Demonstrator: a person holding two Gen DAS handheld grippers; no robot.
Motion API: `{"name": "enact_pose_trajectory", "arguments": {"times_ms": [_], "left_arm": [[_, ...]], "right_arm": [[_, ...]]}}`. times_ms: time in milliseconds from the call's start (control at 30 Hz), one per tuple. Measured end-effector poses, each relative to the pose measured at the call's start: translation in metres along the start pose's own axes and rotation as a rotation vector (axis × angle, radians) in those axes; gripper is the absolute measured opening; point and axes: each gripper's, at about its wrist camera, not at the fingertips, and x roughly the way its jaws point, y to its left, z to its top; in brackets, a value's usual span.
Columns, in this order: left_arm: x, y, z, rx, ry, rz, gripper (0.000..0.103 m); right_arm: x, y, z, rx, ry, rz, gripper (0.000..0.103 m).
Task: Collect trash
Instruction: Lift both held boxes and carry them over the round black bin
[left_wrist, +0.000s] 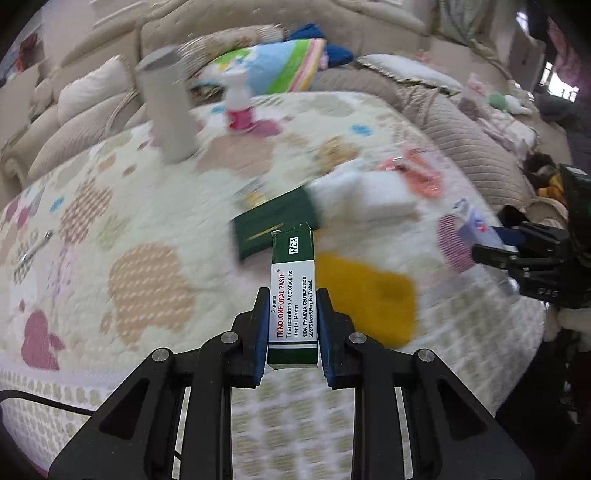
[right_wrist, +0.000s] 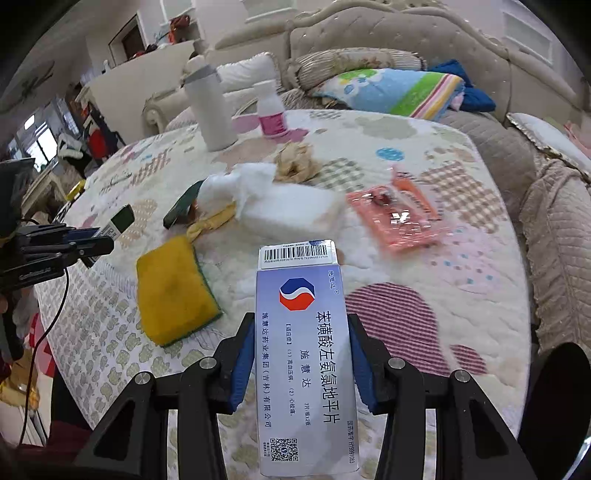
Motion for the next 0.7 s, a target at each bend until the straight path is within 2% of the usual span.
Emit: {"name": "enact_pose_trajectory", "arguments": {"times_ms": [300, 700], "left_arm": [[0.007, -0.099, 0.032, 0.137, -0.028, -0.096, 0.021], [0.035, -0.205, 0.06, 0.242, -0.024, -0.218, 0.021]], "right_arm": [[-0.04, -0.046, -0.014, 0.072, -0.047, -0.072, 0.046], [-0.087, -0.128, -0.048, 0.205, -0.066, -0.209, 0.046]]}}
